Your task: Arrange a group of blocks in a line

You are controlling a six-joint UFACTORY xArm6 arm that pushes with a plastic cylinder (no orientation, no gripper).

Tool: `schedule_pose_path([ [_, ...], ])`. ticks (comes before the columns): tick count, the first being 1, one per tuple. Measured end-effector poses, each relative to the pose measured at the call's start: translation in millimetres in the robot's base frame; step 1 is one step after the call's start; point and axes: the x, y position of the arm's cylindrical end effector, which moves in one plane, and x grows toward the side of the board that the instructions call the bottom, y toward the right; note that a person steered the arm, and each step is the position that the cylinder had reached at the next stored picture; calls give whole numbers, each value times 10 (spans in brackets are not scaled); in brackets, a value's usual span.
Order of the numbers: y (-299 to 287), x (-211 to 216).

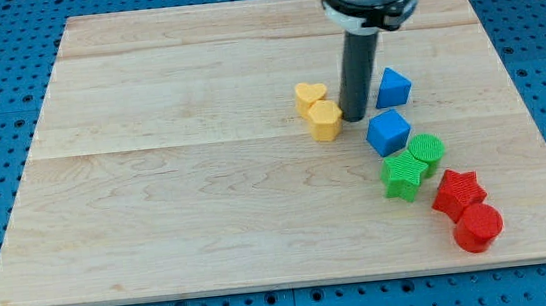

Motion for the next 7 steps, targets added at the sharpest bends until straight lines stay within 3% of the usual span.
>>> schedule_pose_path([
  [1, -598, 156],
  [2, -762, 639],
  [3, -382, 1138],
  [4, 167, 1371],
  [5, 570, 1329],
  [7, 411, 1007],
])
